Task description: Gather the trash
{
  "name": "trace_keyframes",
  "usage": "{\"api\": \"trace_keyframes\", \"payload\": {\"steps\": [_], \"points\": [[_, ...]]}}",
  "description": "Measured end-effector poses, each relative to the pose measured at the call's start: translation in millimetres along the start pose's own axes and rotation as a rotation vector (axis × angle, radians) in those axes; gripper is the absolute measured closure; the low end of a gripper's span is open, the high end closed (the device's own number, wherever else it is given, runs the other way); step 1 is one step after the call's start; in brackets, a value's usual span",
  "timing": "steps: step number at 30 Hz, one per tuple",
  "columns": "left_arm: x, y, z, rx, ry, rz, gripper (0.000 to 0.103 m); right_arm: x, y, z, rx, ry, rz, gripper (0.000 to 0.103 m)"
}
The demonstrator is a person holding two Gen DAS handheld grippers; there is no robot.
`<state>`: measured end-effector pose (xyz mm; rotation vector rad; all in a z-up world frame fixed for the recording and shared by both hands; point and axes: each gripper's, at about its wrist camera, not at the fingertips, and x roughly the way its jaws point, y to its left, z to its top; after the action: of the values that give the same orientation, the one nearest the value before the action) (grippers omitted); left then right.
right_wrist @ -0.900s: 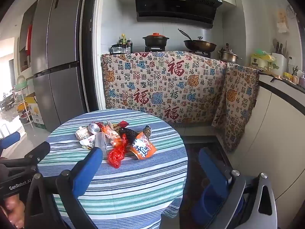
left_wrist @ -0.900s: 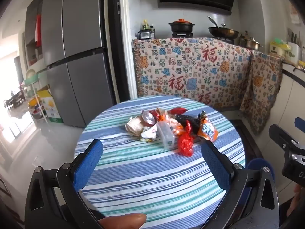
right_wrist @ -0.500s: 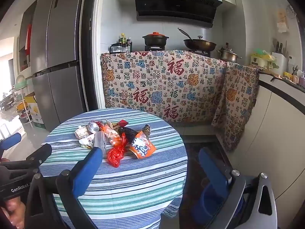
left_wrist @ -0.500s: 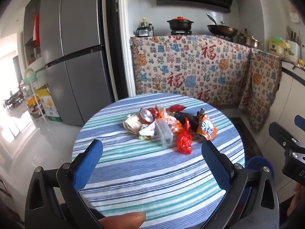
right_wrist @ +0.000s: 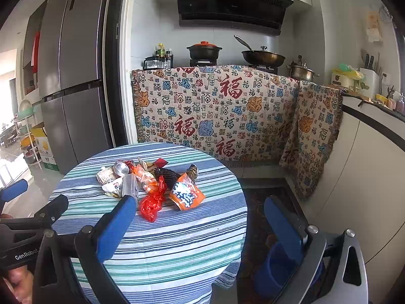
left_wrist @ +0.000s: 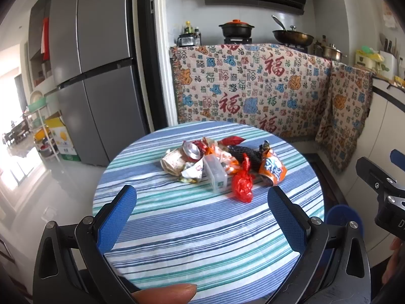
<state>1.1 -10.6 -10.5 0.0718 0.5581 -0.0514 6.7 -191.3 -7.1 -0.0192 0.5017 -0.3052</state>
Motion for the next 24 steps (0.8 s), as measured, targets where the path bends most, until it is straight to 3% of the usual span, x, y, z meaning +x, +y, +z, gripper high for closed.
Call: {"api": "trace_keyframes", "payload": {"steps": [24], "points": [[5.8,2.0,-0.2,-0.004,0.008,0.0,0.0,1.1,-5.6,-4.4,-0.008,-0.001,-0.002,0.0]]}}
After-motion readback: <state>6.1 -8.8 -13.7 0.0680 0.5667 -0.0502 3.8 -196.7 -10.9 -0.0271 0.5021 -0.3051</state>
